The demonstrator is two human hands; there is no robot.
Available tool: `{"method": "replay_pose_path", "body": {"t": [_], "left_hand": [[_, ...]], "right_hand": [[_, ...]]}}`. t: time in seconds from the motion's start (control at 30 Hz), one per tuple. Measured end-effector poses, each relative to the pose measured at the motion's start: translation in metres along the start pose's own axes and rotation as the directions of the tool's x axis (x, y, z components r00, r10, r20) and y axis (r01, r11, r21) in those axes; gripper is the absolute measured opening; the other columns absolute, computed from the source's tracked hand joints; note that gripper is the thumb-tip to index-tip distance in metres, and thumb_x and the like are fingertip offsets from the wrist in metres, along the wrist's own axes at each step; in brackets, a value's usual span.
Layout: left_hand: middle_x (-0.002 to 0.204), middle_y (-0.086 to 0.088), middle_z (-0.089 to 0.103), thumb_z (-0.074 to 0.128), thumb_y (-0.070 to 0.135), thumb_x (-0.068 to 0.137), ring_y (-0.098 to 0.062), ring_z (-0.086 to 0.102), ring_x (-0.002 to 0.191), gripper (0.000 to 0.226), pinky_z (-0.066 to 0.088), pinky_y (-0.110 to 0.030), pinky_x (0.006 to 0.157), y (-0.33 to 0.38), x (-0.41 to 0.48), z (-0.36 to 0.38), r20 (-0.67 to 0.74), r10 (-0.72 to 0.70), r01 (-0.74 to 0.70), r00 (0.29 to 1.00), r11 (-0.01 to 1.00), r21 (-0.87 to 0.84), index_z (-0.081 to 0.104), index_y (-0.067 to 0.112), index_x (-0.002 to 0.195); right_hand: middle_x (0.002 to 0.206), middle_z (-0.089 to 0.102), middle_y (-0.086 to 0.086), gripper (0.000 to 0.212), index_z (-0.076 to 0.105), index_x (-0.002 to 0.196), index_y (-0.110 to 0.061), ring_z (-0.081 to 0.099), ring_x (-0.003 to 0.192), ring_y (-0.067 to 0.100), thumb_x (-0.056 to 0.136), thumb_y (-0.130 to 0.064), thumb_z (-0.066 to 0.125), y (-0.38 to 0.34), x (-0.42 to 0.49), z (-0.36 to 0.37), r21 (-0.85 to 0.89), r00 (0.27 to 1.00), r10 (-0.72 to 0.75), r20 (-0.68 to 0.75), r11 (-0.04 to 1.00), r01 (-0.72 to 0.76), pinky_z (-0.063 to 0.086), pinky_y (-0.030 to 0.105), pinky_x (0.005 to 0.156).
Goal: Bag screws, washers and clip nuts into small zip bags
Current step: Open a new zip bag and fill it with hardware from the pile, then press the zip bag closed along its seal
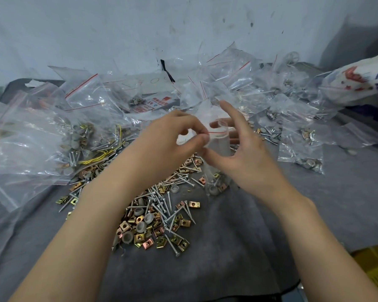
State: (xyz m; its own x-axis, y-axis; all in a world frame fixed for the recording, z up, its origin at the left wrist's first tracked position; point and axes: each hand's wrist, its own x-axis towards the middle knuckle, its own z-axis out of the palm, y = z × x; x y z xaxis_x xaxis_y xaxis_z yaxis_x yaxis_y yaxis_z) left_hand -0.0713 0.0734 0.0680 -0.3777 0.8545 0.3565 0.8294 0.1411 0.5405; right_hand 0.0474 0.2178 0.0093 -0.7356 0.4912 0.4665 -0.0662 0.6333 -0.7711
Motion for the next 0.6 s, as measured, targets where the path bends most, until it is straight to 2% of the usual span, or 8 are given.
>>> {"method": "replay_pose_path", "body": {"t": [0.07,0.1,0.17,0.23,0.3,0.37,0.5,0.6], "left_hand": [[0.111,0.015,0.062,0.059,0.039,0.093,-0.001,0.062,0.099,0.008,0.052,-0.037,0.088,-0.005,0.0,-0.005,-0.022,-0.054,0.053,0.998,0.998,-0.039,0.062,0.043,0.087],[0.106,0.019,0.064,0.059,0.038,0.094,0.004,0.063,0.093,0.01,0.054,-0.034,0.082,-0.008,0.0,-0.007,-0.037,-0.084,0.081,0.996,0.994,-0.076,0.062,0.043,0.086],[0.092,0.03,0.065,0.059,0.031,0.096,0.01,0.061,0.078,0.016,0.049,-0.019,0.066,-0.014,0.0,-0.011,-0.058,-0.119,0.11,0.991,0.983,-0.145,0.064,0.042,0.087],[0.086,0.03,0.065,0.059,0.024,0.097,0.009,0.06,0.07,0.02,0.042,-0.009,0.057,-0.017,-0.002,-0.013,-0.059,-0.123,0.109,0.991,0.975,-0.194,0.065,0.04,0.088],[0.088,0.018,0.069,0.058,0.021,0.098,0.004,0.063,0.076,0.019,0.045,-0.013,0.063,-0.019,-0.003,-0.011,-0.057,-0.135,0.119,0.989,0.968,-0.222,0.066,0.037,0.091],[0.092,0.012,0.071,0.058,0.02,0.098,-0.005,0.067,0.085,0.016,0.049,-0.021,0.068,-0.022,-0.004,-0.011,-0.056,-0.165,0.148,0.985,0.96,-0.238,0.065,0.034,0.094],[0.093,0.01,0.073,0.059,0.018,0.097,-0.007,0.068,0.087,0.013,0.05,-0.02,0.073,-0.025,-0.005,-0.015,-0.073,-0.195,0.168,0.978,0.946,-0.277,0.066,0.029,0.098],[0.094,0.008,0.073,0.058,0.014,0.098,-0.01,0.068,0.087,0.015,0.052,-0.027,0.081,-0.025,-0.007,-0.016,-0.076,-0.2,0.172,0.977,0.944,-0.282,0.066,0.027,0.1]], "right_hand": [[0.118,0.057,-0.034,0.091,0.031,0.147,-0.054,0.061,0.104,-0.006,0.069,-0.07,0.075,-0.002,0.0,-0.001,0.109,0.999,0.032,0.015,0.993,-0.033,0.046,0.008,0.085],[0.117,0.061,-0.028,0.088,0.033,0.147,-0.052,0.063,0.103,-0.002,0.072,-0.07,0.075,-0.003,0.001,-0.002,0.183,0.999,0.048,0.006,0.982,-0.048,0.048,0.011,0.085],[0.112,0.068,-0.016,0.071,0.042,0.143,-0.043,0.067,0.098,0.003,0.08,-0.06,0.072,-0.005,0.004,-0.001,0.324,0.996,0.085,-0.037,0.944,-0.068,0.051,0.016,0.085],[0.102,0.071,-0.008,0.048,0.054,0.135,-0.034,0.068,0.091,0.004,0.09,-0.04,0.069,-0.006,0.007,-0.001,0.401,0.988,0.136,-0.079,0.911,-0.093,0.054,0.019,0.086],[0.093,0.073,-0.012,0.027,0.066,0.122,-0.029,0.066,0.084,0.0,0.096,-0.022,0.067,-0.006,0.009,0.0,0.426,0.98,0.174,-0.1,0.898,-0.116,0.054,0.018,0.084],[0.091,0.075,-0.018,0.019,0.072,0.11,-0.027,0.065,0.085,-0.003,0.097,-0.015,0.066,-0.006,0.011,-0.001,0.445,0.975,0.188,-0.116,0.887,-0.118,0.052,0.016,0.083],[0.087,0.074,-0.021,0.019,0.074,0.097,-0.03,0.062,0.08,-0.004,0.099,-0.015,0.063,-0.008,0.012,-0.002,0.415,0.975,0.161,-0.155,0.906,-0.084,0.051,0.014,0.079],[0.091,0.075,-0.014,0.019,0.075,0.094,-0.032,0.064,0.083,0.003,0.099,-0.019,0.063,-0.009,0.012,-0.002,0.399,0.971,0.17,-0.166,0.913,-0.091,0.055,0.021,0.083]]}}
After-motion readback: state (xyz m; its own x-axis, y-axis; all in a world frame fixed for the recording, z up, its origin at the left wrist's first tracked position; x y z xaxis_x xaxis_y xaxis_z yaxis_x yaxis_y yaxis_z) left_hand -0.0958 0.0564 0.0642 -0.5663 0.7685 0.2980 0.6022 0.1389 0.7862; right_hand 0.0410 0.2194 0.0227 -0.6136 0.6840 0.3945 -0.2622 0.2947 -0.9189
